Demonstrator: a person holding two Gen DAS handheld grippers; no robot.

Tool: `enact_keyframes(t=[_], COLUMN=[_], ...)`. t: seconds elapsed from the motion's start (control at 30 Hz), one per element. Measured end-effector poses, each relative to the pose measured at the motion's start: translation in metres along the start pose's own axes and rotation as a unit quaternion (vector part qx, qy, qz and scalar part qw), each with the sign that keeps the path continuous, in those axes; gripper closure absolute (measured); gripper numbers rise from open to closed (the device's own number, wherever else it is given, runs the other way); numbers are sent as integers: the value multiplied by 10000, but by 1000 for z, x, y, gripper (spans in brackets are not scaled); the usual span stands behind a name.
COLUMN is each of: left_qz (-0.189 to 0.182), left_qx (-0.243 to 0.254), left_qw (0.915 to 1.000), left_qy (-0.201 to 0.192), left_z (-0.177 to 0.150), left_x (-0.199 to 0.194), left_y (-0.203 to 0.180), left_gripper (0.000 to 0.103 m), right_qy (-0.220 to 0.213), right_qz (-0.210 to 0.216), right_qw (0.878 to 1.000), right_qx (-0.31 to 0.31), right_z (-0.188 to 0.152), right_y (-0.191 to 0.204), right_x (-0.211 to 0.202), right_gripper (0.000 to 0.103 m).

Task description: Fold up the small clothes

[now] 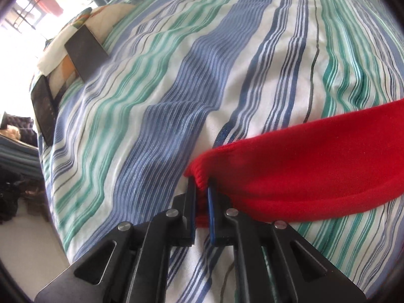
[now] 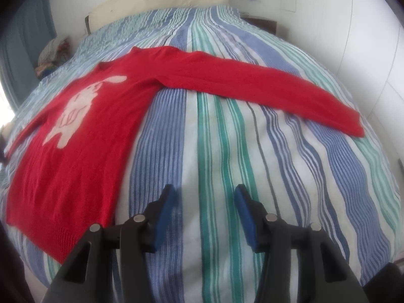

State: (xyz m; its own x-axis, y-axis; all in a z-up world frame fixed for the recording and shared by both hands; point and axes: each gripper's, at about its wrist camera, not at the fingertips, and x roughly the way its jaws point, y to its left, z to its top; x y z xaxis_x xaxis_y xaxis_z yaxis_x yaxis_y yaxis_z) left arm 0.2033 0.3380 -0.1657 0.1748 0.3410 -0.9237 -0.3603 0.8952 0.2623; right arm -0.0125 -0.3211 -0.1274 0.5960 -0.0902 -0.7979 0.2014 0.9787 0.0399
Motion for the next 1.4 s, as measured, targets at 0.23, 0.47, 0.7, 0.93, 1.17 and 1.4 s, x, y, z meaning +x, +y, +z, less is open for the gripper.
enact_keyframes(t=[0.23, 0.47, 0.7, 0.93, 1.17, 1.4], left_qz=[-68, -3, -1357, -2160, -2293, -2186], left_qx=[40, 144, 440, 1150, 1071, 1229], left_qw=[9999, 9976, 9803, 9600, 9647, 9641], left_qy=[-77, -681, -1367, -1363, -729, -875], left_z=[-4, -25, -72, -99, -108, -121], left_x=[3, -38, -119, -130, -88, -82], left_y=[4, 15, -21, -107, -136, -142], left_gripper=[96, 32, 19, 13, 8, 1], right_qy=[64, -20, -227, -189, -326, -476], right_qz=[-103, -163, -248, -381, -619, -799], right_qw=[9998, 9997, 9994, 9990, 9971, 9955], right_qx=[-135, -167, -122, -152, -284, -197], right_z=[-1, 0, 5, 4, 4, 10], right_y=[4, 5, 2, 1, 2, -1], right_x=[3, -2, -10, -6, -10, -7], right_gripper=[54, 46, 38, 38, 38, 38])
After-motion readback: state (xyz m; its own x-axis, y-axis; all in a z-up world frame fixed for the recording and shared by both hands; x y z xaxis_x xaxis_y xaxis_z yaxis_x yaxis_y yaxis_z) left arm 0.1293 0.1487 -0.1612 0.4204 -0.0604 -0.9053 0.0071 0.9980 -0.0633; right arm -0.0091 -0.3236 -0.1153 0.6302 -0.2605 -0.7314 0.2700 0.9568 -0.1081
